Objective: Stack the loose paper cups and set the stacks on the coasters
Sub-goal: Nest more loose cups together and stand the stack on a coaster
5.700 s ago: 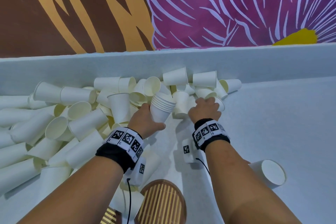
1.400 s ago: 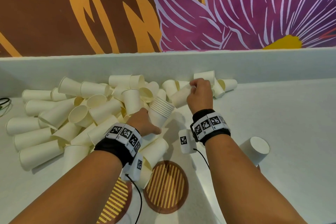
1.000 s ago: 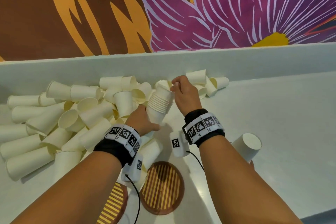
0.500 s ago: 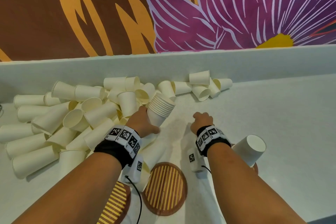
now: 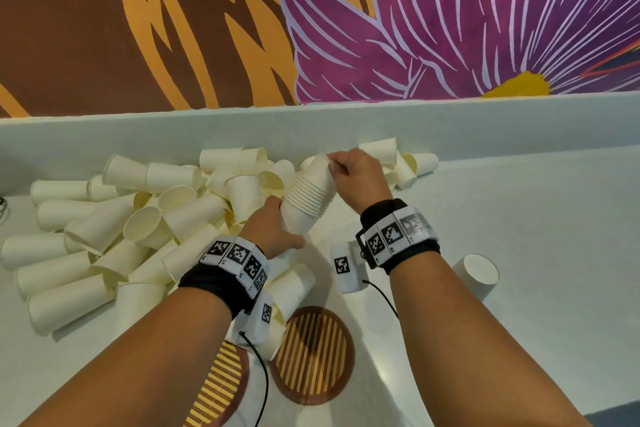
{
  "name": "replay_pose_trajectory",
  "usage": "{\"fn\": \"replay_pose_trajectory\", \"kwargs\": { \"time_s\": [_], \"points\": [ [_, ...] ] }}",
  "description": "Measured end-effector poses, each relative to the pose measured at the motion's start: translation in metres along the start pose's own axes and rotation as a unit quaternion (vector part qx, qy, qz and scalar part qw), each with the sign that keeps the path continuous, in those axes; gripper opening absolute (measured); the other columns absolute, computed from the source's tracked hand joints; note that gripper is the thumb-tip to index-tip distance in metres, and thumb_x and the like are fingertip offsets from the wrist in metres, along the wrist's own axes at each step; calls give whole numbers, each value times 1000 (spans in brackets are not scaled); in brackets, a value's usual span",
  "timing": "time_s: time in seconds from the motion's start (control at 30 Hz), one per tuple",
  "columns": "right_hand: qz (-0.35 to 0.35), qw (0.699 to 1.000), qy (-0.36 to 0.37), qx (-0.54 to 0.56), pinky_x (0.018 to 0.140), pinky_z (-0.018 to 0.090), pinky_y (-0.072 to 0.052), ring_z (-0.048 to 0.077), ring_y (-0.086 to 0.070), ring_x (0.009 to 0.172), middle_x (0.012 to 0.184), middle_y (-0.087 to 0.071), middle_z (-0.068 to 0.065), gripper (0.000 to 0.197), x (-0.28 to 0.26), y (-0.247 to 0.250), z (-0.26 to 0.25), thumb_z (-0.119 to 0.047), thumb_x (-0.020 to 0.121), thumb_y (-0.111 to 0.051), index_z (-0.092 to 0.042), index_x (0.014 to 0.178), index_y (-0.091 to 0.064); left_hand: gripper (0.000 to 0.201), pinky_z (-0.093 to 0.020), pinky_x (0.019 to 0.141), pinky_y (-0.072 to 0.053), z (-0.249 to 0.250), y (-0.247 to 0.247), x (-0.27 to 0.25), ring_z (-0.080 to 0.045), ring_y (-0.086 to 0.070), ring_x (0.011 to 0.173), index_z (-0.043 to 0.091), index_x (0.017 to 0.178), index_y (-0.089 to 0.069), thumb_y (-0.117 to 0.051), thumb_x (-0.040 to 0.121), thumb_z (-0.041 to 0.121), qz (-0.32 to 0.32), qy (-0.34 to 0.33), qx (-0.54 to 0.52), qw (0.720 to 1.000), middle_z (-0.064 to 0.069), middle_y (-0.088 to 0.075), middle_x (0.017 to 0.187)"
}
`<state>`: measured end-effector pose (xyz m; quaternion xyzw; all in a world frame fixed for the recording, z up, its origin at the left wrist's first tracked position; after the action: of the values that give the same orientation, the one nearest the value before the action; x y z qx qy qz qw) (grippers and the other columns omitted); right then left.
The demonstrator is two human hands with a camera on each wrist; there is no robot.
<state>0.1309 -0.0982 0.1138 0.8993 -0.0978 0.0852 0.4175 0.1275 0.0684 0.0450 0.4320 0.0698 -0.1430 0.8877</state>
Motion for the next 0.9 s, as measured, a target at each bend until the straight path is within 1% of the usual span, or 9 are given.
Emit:
{"fn": "replay_pose_trajectory", "kwargs": {
  "time_s": [0.1, 0.17, 0.2, 0.3, 0.37, 0.47, 0.63, 0.77, 0.9],
  "points": [
    [-82, 996, 2, 19, 100, 38, -41, 28, -53, 109, 112, -57, 16, 31, -10, -20, -1, -10, 96, -45, -9, 120, -65, 74, -37, 76, -52, 0, 4, -3, -23, -53, 91, 13, 129, -38, -82, 70, 29, 19, -20, -9, 1000, -1, -50, 104],
    [-109, 991, -21, 81, 106, 38, -38, 26, -44, 121, 125, -46, 10, 45, -15, -23, 0, -3, 90, -45, -19, 130, -58, 76, -35, 76, -49, -5, 5, -5, -21, -53, 92, 14, 130, -39, -83, 69, 27, 27, -29, -15, 999, 0, -51, 105],
    [-134, 986, -29, 95, 105, 34, -38, 24, -37, 128, 134, -38, 6, 57, -19, -23, 1, 0, 87, -45, -25, 138, -48, 76, -33, 77, -47, -7, 5, -6, -20, -53, 92, 15, 130, -39, -83, 69, 26, 31, -35, -17, 999, 0, -52, 106],
    [-217, 973, -7, 73, 88, 25, -44, 23, -30, 134, 148, -21, -1, 87, -34, -25, -3, 8, 80, -49, -34, 150, -19, 78, -33, 81, -48, -11, 4, -10, -19, -54, 95, 19, 131, -41, -85, 66, 20, 31, -56, -35, 997, 1, -56, 112],
    [-232, 971, -2, 57, 80, 24, -47, 25, -34, 129, 147, -19, -2, 96, -42, -28, -3, 10, 77, -53, -38, 150, -13, 79, -36, 85, -50, -11, 4, -13, -20, -55, 98, 21, 130, -43, -86, 64, 17, 27, -66, -38, 997, 2, -56, 113],
    [-229, 973, -16, 33, 79, 28, -52, 27, -42, 119, 140, -21, -2, 94, -51, -32, 3, 4, 75, -60, -40, 146, -17, 80, -41, 89, -50, -16, 3, -17, -22, -57, 102, 21, 128, -46, -88, 60, 13, 19, -73, -37, 996, 0, -58, 114],
    [-223, 974, -28, -20, 90, 31, -47, 21, -41, 108, 132, -22, 1, 88, -61, -36, 11, -11, 69, -77, -33, 139, -28, 77, -34, 81, -47, -25, 7, -23, -23, -56, 100, 18, 123, -54, -86, 55, 4, 36, -72, 0, 997, -3, -60, 113],
    [-224, 973, -14, -60, 93, 34, -43, 23, -44, 113, 132, -29, 4, 88, -66, -36, 15, -25, 66, -83, -25, 137, -31, 71, -31, 79, -43, -32, 13, -32, -19, -52, 96, 18, 119, -58, -85, 56, -1, 63, -58, -14, 996, -2, -61, 113],
    [-236, 968, -3, -90, 87, 29, -42, 21, -48, 111, 126, -38, 4, 88, -76, -42, 27, -33, 65, -83, -19, 137, -34, 70, -31, 81, -43, -30, 12, -43, -18, -52, 99, 21, 117, -58, -85, 57, -2, 74, -56, -35, 995, 2, -57, 110]
  ]
}}
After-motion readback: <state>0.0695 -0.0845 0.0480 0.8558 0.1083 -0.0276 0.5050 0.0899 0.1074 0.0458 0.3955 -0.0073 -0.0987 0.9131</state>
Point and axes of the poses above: each hand's wrist, its own x-axis towards the middle knuckle, its own y-axis out of the back of the hand, z = x × y, the point moved 4 cm from there along x, towards the middle knuckle
